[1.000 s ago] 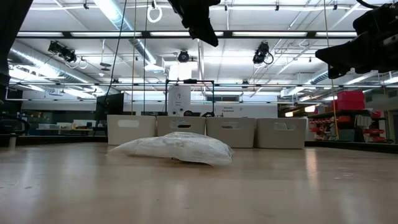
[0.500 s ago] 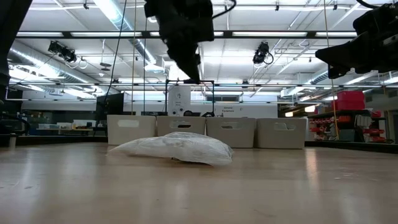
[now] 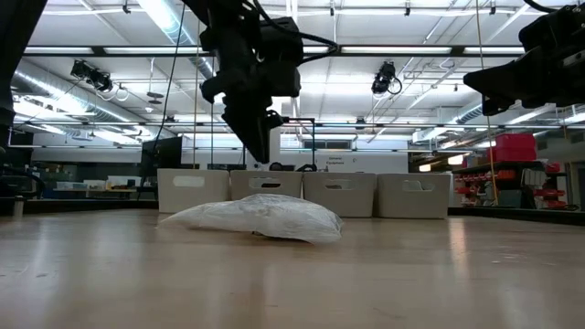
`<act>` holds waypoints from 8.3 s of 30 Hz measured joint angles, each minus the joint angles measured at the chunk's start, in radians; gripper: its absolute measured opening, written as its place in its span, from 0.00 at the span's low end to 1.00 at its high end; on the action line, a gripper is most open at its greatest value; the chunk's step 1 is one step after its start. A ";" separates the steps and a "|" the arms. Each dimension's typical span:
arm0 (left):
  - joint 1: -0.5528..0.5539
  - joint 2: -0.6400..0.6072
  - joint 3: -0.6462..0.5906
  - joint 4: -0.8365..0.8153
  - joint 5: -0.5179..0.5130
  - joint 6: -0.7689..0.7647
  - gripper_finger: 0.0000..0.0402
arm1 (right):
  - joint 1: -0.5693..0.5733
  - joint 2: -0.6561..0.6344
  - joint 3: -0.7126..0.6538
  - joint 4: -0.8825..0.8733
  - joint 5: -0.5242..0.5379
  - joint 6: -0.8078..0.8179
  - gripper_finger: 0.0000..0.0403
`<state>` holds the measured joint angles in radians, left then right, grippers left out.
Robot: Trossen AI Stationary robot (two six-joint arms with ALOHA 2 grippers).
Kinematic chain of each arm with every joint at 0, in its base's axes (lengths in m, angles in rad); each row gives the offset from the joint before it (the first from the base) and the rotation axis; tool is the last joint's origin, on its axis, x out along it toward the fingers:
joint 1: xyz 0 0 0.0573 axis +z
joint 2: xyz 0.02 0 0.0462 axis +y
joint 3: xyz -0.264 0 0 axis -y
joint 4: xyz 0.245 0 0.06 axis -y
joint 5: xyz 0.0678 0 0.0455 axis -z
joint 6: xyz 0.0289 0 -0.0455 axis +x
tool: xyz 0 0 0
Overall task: Pick & Place Travel size toiletries
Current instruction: Put the blue razor into the white bin
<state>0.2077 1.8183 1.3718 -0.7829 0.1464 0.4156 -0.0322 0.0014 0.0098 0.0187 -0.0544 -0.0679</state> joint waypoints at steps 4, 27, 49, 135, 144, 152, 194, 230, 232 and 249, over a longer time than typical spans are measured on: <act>0.001 0.000 -0.021 0.027 0.000 -0.001 0.22 | 0.000 0.000 0.000 0.000 0.000 0.000 0.03; -0.012 -0.158 -0.033 0.051 0.000 0.010 0.22 | 0.000 0.000 0.000 0.000 0.000 0.000 0.03; -0.017 -0.166 -0.297 0.387 0.110 0.062 0.23 | 0.000 0.000 0.000 0.000 0.000 0.000 0.03; 0.046 -0.065 -0.482 0.677 0.263 0.306 0.59 | 0.000 0.000 0.000 0.000 0.000 0.000 0.03; 0.060 -0.005 -0.480 0.741 0.295 0.300 0.59 | 0.000 0.000 0.000 0.000 0.000 0.000 0.03; 0.066 0.018 -0.478 0.747 0.296 0.299 0.59 | 0.000 0.000 0.000 0.000 0.000 0.000 0.03; 0.089 0.059 -0.467 0.734 0.334 0.255 0.27 | 0.000 0.000 0.000 0.000 0.000 0.000 0.03; 0.074 0.024 -0.414 0.673 0.303 0.238 0.14 | 0.000 0.000 0.000 0.000 0.000 0.000 0.03; 0.069 0.014 -0.402 0.684 0.299 0.245 0.14 | 0.000 0.000 0.000 0.000 -0.001 0.000 0.03; 0.053 -0.003 -0.371 0.659 0.312 0.251 0.14 | 0.000 0.000 0.000 0.000 0.000 0.000 0.03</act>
<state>0.2608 1.8149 1.0008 -0.1241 0.4584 0.6664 -0.0322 0.0013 0.0098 0.0189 -0.0542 -0.0680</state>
